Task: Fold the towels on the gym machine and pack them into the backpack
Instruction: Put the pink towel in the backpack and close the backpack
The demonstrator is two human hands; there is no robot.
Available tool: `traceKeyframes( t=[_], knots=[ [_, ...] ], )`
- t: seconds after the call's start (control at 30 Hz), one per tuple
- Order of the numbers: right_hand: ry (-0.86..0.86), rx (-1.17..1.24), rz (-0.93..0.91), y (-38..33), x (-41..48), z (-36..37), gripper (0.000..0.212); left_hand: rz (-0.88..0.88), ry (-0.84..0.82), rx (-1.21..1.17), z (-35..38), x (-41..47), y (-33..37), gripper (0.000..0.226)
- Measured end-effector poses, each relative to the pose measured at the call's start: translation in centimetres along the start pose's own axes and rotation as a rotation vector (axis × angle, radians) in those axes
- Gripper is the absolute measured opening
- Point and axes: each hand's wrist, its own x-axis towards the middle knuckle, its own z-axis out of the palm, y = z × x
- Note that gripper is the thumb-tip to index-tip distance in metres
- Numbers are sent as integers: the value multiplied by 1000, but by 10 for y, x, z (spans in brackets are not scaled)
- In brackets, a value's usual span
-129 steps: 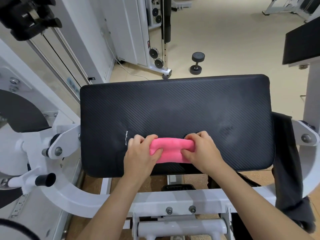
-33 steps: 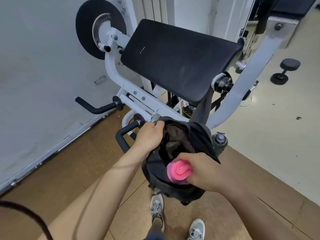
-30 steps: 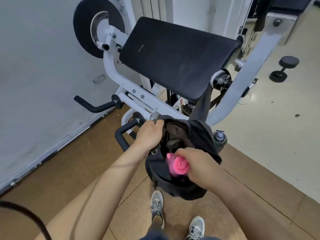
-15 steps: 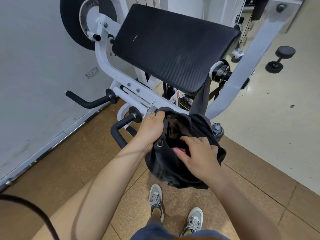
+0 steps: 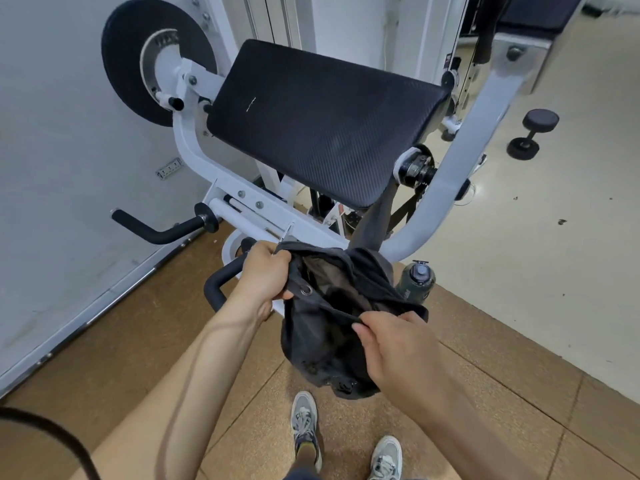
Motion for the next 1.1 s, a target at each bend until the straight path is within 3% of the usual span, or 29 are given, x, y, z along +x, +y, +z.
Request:
traceKeyframes(
  t=[0.07, 0.13, 0.17, 0.2, 0.27, 0.33, 0.43, 0.47, 0.53, 0.6, 0.67, 0.73, 0.77, 0.83, 0.87, 0.97, 1.1],
  knots=[
    [-55, 8, 76, -5, 2, 0, 22, 17, -20, 20, 6, -8, 2, 10],
    [-113, -99, 140, -8, 10, 4, 75, 35, -91, 10, 20, -26, 3, 4],
    [-145, -133, 143, -8, 15, 6, 95, 48, -129, 22, 29, -35, 2, 4],
    [-176, -150, 137, -6, 21, 8, 102, 65, -166, 37, 38, -44, 1, 3],
    [-225, -147, 129, 7, 32, 11, 87, 75, -243, -4, 50, -53, -3, 5],
    [-197, -117, 130, 23, 41, 6, 54, 62, -379, -93, 50, -55, -9, 14],
    [-118, 28, 178, 38, 57, -11, 21, 23, -608, -279, 34, -44, -42, 42],
    [-107, 68, 198, 41, 63, -17, 14, 28, -596, -258, 31, -37, -64, 54],
    [-107, 144, 264, 51, 71, -29, 15, 53, -396, 117, 34, -17, -116, 84],
    [-104, 242, 300, 56, 76, -44, 22, 23, -297, 460, 45, -2, -157, 116],
    [-65, 337, 318, 60, 82, -58, 21, -72, -300, 397, 62, 13, -187, 130],
    [-6, 420, 339, 63, 91, -70, 16, -216, -328, -2, 81, 27, -198, 119],
    [17, 446, 342, 65, 95, -73, 12, -285, -318, -102, 92, 31, -200, 98],
    [46, 450, 342, 67, 102, -76, 6, -286, -266, -97, 111, 30, -192, 44],
    [73, 446, 356, 70, 104, -76, 6, -266, -221, -61, 118, 28, -186, 28],
    [259, 452, 447, 89, 109, -91, 11, -117, -171, 7, 122, 16, -151, 20],
    [488, 448, 590, 130, 108, -118, 25, 271, -24, 33, 76, 3, -41, 27]
  ],
)
